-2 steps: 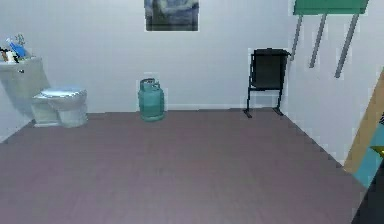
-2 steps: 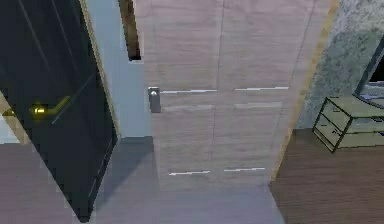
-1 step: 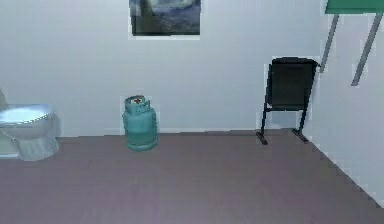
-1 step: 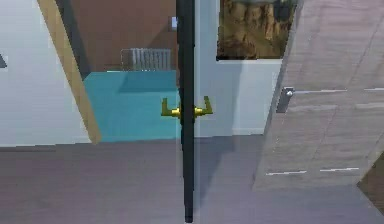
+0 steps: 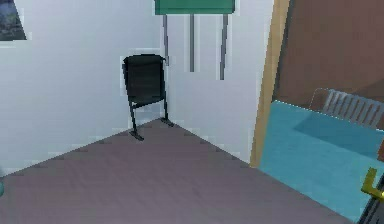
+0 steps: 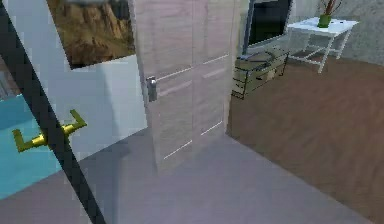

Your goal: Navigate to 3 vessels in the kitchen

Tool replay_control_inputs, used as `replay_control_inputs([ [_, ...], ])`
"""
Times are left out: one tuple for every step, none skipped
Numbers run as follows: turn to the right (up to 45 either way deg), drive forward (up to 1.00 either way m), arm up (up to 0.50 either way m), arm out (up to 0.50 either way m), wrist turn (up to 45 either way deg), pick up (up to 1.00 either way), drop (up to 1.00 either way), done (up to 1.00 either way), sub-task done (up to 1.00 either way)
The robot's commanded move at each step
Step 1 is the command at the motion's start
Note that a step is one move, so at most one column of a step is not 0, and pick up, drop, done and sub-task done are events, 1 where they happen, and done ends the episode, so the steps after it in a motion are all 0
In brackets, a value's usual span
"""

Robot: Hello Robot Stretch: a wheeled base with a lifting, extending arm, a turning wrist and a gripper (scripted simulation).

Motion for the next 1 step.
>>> replay_control_inputs([
  [0.0,0.40,0.00,0.00,0.0,0.00,0.00,0.00,0.00],
])
